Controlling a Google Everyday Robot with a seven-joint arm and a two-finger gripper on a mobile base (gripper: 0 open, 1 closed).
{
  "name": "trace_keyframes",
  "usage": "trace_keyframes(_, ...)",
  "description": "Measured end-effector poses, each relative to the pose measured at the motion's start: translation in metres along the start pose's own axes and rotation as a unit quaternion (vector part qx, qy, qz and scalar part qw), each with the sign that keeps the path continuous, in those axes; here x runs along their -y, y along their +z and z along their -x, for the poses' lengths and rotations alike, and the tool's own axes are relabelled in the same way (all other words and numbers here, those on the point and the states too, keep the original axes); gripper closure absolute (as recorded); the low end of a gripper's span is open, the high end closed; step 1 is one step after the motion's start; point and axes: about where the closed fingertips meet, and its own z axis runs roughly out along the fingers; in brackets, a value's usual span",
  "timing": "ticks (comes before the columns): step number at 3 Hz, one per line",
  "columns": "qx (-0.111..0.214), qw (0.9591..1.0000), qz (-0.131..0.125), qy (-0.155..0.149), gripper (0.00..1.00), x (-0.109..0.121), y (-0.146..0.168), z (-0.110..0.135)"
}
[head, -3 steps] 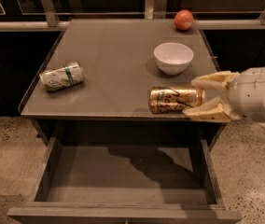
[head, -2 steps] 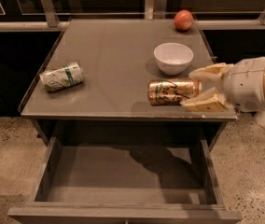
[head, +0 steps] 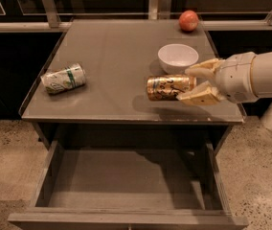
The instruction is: Pick orange can from top drawer and place on counter
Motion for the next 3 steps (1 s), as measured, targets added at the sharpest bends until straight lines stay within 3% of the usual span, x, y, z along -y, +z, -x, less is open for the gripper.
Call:
trace_keyframes(1, 0.004, 0.9999, 0.011, 0.008, 1.00, 0.0104, 0.0195, -0.0050)
trace_keyframes(3, 0.004, 0.9999, 0.012, 0.008, 0.58, 0.0105, 0.0205, -0.0048)
